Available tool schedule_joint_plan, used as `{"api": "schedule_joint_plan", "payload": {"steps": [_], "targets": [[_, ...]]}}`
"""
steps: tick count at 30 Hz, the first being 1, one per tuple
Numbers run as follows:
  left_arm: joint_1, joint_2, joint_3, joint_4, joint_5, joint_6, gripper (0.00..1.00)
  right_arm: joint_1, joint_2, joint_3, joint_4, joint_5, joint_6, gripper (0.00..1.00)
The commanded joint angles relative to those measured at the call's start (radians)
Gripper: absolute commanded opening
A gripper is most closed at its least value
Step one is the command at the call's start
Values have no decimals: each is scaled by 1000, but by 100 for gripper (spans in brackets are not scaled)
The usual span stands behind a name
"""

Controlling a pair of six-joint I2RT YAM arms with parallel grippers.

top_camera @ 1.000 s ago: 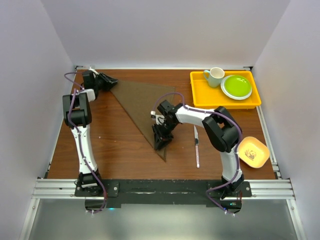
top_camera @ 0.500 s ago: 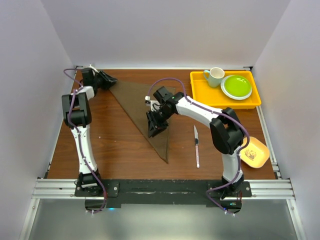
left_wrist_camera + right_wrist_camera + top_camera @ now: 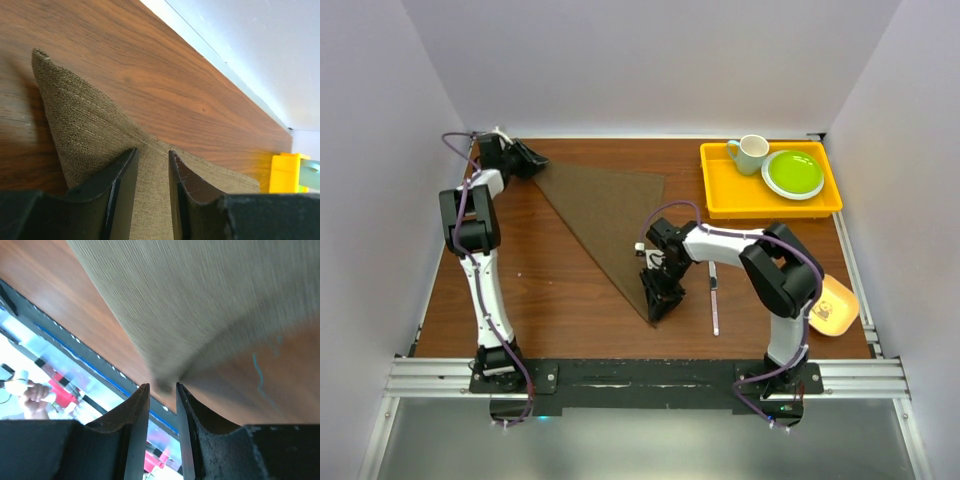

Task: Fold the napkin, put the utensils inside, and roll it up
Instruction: Fold the napkin

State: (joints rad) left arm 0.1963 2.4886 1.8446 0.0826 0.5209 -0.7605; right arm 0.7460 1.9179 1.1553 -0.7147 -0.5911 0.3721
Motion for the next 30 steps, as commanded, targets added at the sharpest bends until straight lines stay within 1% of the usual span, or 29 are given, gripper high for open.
{"api": "schedule_joint_plan", "payload": {"steps": [1,2,4,5,7,8,9,10,11,12,13,14,15,16,17,18,19,20,21,22,23,25,26,27,29,30], "targets": [[20,-28,24,-176,-100,127,36,3,-77,-26,-25,80,-36,31],[17,-60,18,-196,-111,168,36,1,-95,-22,-58,102,-50,31],[15,-100,18,-260,-125,205,39,1,-118,1,-100,137,-64,31],[14,-146,18,-277,-125,236,40,1,-132,13,-136,149,-74,31],[14,-222,19,-341,-134,256,48,1,-169,71,-172,187,-85,32],[14,-252,15,-355,-134,276,52,1,-174,98,-198,200,-99,34],[15,-279,7,-368,-137,279,56,0,-162,130,-207,215,-104,38],[12,-337,-20,-383,-143,280,57,-7,-148,197,-209,235,-104,41],[9,-367,-40,-385,-147,279,59,-20,-122,234,-204,235,-98,45],[6,-397,-65,-386,-150,277,59,-26,-59,330,-204,237,-93,46],[2,-454,-109,-394,-154,277,60,-31,-13,389,-213,253,-84,47],[-12,-483,-134,-400,-162,279,60,-31,30,453,-238,266,-66,52],[-23,-514,-165,-405,-188,283,60,-31,71,583,-250,272,-56,53],[-35,-575,-226,-411,-199,294,60,-31,164,653,-264,292,-49,54],[-66,-603,-258,-414,-209,302,60,-28,205,720,-303,301,-42,54],[-83,-634,-292,-426,-235,309,60,-25,248,839,-327,319,-41,54],[-101,-692,-362,-426,-245,309,60,-23,304,889,-350,335,-41,53],[-135,-726,-404,-425,-251,308,60,-23,328,926,-376,346,-39,52],[-152,-758,-445,-413,-257,305,60,-25,342,966,-377,344,-39,44],[-165,-820,-525,-403,-257,294,60,-25,349,968,-374,341,-36,41],[-184,-853,-563,-399,-260,288,60,-22,351,957,-347,323,-24,38],[-187,-942,-663,-379,-253,276,60,-19,336,870,-274,292,0,33],[-187,-968,-686,-383,-251,276,60,-13,319,835,-250,278,7,33],[-187,-991,-703,-401,-251,280,60,-5,308,766,-230,264,11,32],[-189,-1057,-743,-425,-262,299,61,21,284,710,-198,270,4,32],[-187,-1079,-766,-447,-274,303,61,29,274,655,-192,286,1,32]]}}
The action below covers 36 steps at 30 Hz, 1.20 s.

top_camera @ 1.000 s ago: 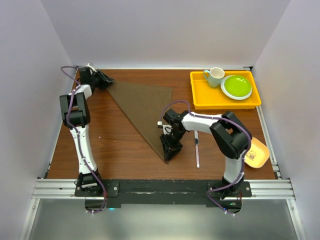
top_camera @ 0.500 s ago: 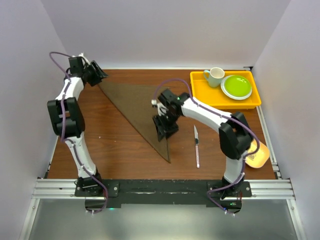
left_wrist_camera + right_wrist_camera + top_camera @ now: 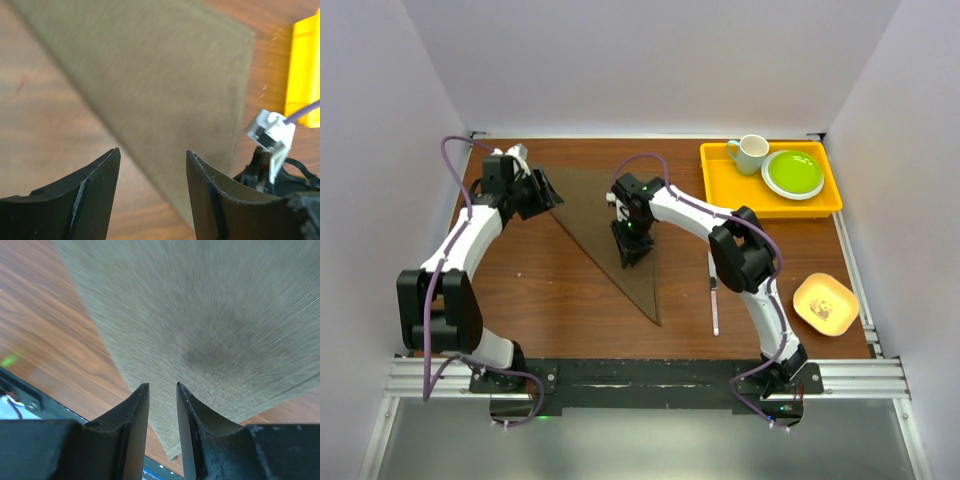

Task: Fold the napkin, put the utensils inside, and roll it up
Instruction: Fold the napkin

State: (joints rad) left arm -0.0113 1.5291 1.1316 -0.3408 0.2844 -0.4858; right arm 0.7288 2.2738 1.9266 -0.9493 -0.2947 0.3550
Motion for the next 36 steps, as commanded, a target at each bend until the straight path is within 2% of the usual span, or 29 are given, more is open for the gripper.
{"api": "schedule_joint_plan", "payload": {"steps": [1,8,10,12,13,15,18,23,24,26,28,32,36], "targets": [[20,-156,-65,-35,-42,33,61,53,-95,-150,53,-4,16,32],[20,-242,-144,-86,-68,39,61,84,-325,-576,205,19,75,33],[20,-253,-158,-84,-70,42,61,84,-396,-642,219,11,79,33],[30,-227,-167,-31,-47,30,54,84,-495,-712,216,2,79,36],[39,-213,-167,-3,-34,21,42,86,-516,-713,207,2,79,38],[94,-140,-156,94,28,-28,29,84,-554,-684,179,0,81,45],[151,15,-72,200,85,-71,22,84,-554,-621,156,-12,81,49],[195,348,222,209,94,-63,8,84,-468,-532,178,-86,75,48],[209,388,264,200,95,-69,2,86,-450,-517,178,-90,64,47],[223,475,350,219,99,-80,0,86,-401,-465,170,-98,49,44],[237,522,393,236,95,-96,0,86,-369,-419,147,-115,29,36],[254,635,493,240,68,-118,0,84,-298,-397,139,-153,10,30],[270,689,482,338,78,-152,0,84,-270,-408,133,-167,-17,27]]}}
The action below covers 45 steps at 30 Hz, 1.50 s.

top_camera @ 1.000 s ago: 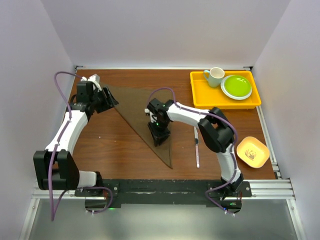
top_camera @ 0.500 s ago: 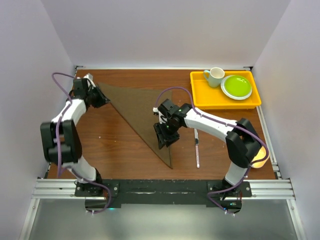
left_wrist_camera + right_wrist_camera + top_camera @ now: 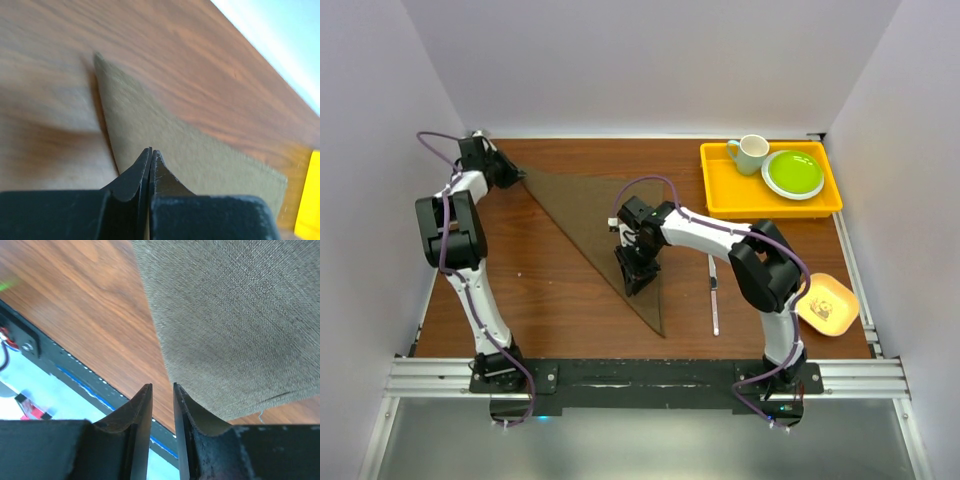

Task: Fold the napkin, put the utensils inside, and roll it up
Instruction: Fold the napkin, then grab a utensil with the right arm

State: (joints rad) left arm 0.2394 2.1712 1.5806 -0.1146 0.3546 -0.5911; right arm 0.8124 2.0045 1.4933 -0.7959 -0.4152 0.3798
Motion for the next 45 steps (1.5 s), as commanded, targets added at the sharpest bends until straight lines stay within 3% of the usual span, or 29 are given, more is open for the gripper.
{"api": "schedule_joint_plan", "payload": {"steps": [1,9,14,18,20,24,27,28,30,38,41,45], "targets": [[20,61,51,145,10,-47,0,1,3,13,-23,-50,-45,27],[37,148,73,158,-84,-79,0,1,30,-30,-48,-48,-76,23],[60,275,211,67,-71,-72,0,1,33,-108,-40,-46,-88,21],[63,245,220,47,-71,-44,0,-1,-24,-140,-49,-27,-79,21],[61,194,208,21,-63,-26,0,-5,-96,-120,-74,24,-64,21],[54,35,124,-16,-13,-16,9,-80,-216,-88,-127,201,11,50],[40,-95,27,-43,9,-3,22,-188,-298,-146,-170,344,67,68],[28,-134,-5,-48,10,8,26,-241,-317,-168,-186,374,86,79],[12,-254,-114,-51,27,17,29,-286,-364,-243,-187,414,91,85],[-28,-712,-570,-105,116,30,38,-381,-451,-505,-45,435,87,84],[-34,-882,-690,-167,168,27,40,-381,-454,-545,-11,432,70,77],[-95,-1040,-744,-295,124,51,40,-381,-470,-581,29,440,59,59]]}}
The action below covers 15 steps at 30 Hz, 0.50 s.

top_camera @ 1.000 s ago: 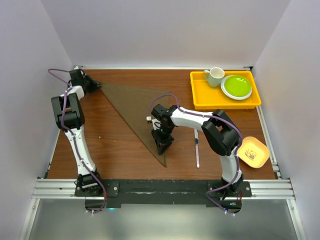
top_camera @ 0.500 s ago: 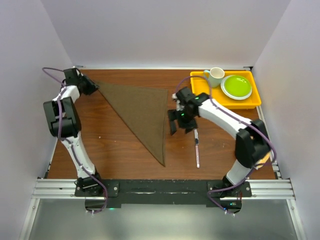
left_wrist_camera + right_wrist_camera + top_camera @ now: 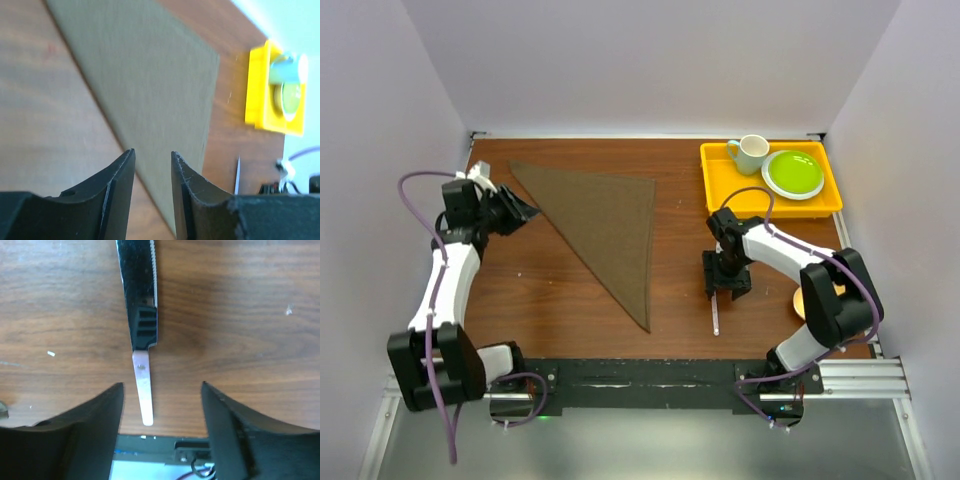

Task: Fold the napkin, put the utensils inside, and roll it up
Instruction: Grab a utensil with the right arm

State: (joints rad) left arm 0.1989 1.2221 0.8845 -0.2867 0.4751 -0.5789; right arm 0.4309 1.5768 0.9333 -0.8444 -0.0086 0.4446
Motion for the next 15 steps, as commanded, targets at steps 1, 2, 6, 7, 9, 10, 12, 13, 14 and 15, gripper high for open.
{"api": "schedule_joint_plan", "payload": {"steps": [1,2,6,7,9,10,12,13,14,15], "targets": [[-64,-114,-64,-124,3,36,40,3,-40,-21,91,29,-4,57],[-70,-142,-85,-131,-3,36,40,2,-37,-27,97,25,-3,57],[-78,-164,-88,-149,-13,31,40,9,14,-27,110,16,-18,51],[-81,-162,-82,-150,-18,31,40,12,18,-27,114,19,-20,47],[-82,-154,-53,-160,-35,33,40,28,25,-27,114,27,-18,42],[-82,-150,-41,-163,-39,34,40,29,26,-27,113,19,-17,40],[-84,-127,-1,-169,-59,34,40,40,31,-30,116,12,-14,33],[-84,-121,13,-170,-69,37,41,45,35,-28,114,12,-12,30],[-82,-105,45,-164,-81,40,42,51,41,-24,114,12,-14,26],[-84,-96,59,-158,-81,45,44,60,46,-21,111,12,-20,21]]}}
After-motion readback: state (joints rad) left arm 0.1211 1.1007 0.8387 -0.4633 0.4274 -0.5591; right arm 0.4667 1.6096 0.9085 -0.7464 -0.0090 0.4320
